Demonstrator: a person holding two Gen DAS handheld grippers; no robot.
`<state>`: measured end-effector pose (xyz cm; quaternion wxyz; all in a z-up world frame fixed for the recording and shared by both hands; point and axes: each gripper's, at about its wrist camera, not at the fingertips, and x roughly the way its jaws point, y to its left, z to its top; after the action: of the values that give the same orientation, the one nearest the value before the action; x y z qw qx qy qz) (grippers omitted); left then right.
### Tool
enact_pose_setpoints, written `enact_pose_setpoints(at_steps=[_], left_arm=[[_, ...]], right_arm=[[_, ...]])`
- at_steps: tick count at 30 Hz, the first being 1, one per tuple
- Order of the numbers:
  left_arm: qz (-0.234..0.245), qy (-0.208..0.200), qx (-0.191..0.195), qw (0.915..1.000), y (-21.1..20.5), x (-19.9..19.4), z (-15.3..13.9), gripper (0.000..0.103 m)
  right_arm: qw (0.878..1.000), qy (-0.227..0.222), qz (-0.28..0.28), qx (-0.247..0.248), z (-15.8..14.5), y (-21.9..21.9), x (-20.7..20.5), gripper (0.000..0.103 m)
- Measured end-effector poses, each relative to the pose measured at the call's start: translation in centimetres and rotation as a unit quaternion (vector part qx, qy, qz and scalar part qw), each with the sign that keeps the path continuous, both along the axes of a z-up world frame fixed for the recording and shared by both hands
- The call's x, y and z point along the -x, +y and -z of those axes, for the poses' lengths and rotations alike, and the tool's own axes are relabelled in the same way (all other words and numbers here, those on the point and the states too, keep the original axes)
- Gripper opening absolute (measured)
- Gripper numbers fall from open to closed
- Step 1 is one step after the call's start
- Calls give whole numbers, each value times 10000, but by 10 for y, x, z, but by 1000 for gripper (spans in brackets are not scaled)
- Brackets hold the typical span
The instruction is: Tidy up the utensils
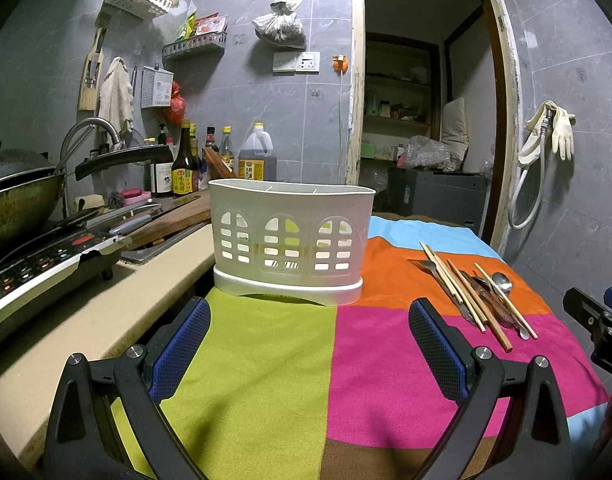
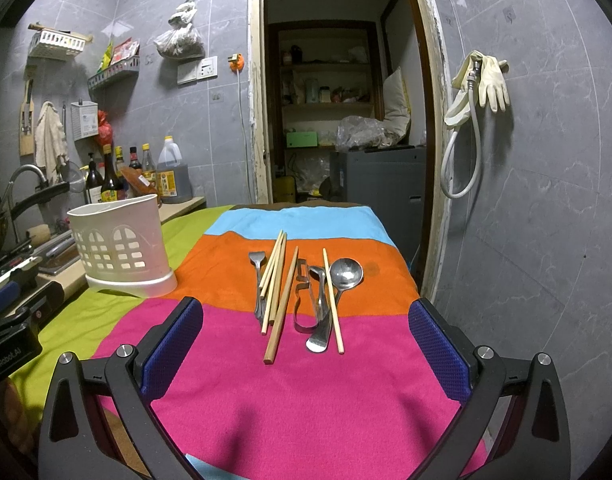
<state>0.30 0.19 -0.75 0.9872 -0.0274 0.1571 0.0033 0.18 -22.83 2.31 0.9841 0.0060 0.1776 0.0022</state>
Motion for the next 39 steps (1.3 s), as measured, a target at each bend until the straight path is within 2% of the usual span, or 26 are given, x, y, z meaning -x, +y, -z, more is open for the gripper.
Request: enact_pose_setpoints(at_steps=[16,20,28,31,35,39], left_arm=[[25,45,10,10000,2,-3,4,97],[96,156,144,9997,6,-9,2,97],[218,130,281,9993,6,-25,-22,97],[356,159,245,9989,3,-34,-30,97],[627,369,35,9973,-12,-51,-38,97],[1064,600,29,9925,-29,-70,-42,97]], right_arm=[[10000,16,-14,-42,1,2,2,103],[9999,56,-46,-76,-2,-6,-4,103],[9997,-141,-167,110,-21,-28,-23,103],[9999,21,-87,148,-20,-39,-35,103],[9985,479,-28,249,-16,-55,-61,103],[9956,890,-206,202,-12,-70,-87,103]])
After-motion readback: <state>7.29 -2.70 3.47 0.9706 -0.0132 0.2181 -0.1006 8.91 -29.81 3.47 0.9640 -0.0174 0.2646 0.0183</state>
